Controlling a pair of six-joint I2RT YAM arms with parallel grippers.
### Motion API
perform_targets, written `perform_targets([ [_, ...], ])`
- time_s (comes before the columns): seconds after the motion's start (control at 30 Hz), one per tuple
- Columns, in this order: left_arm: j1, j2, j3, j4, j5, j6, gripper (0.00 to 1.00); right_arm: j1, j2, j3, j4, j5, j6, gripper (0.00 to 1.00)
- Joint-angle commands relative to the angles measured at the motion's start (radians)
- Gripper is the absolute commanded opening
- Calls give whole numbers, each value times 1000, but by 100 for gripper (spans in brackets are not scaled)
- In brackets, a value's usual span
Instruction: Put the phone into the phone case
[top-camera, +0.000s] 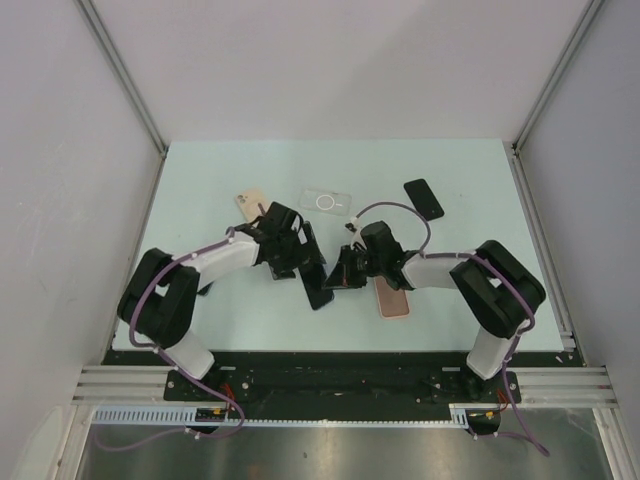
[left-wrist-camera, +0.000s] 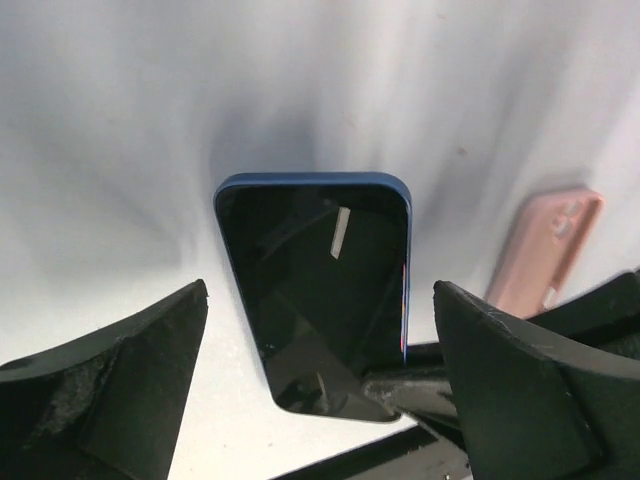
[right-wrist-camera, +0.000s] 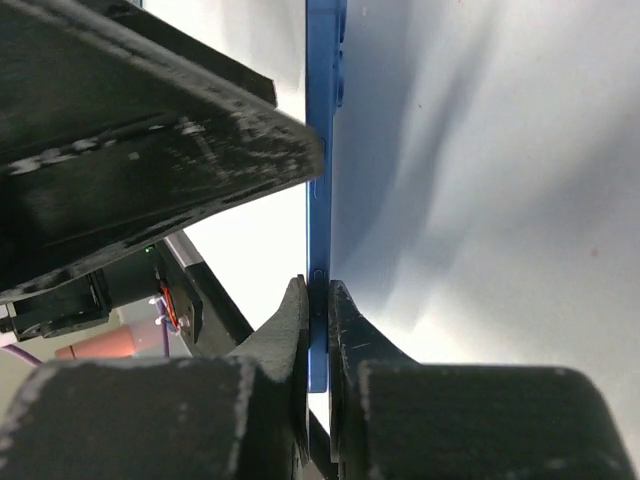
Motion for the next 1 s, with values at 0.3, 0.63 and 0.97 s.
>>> perform_targets([
  [0.3,-10,-236,35,124,180,245,93,-141,-484,-13,-549,264,-217,0],
  [0.63,-15,-166,-38,288,321,219,85,-273,-687,-56,-887,415,-323,0],
  [0.97,-19,-79,-50,311,364,213,83,-270,-646,-117,-823,323,-292,0],
])
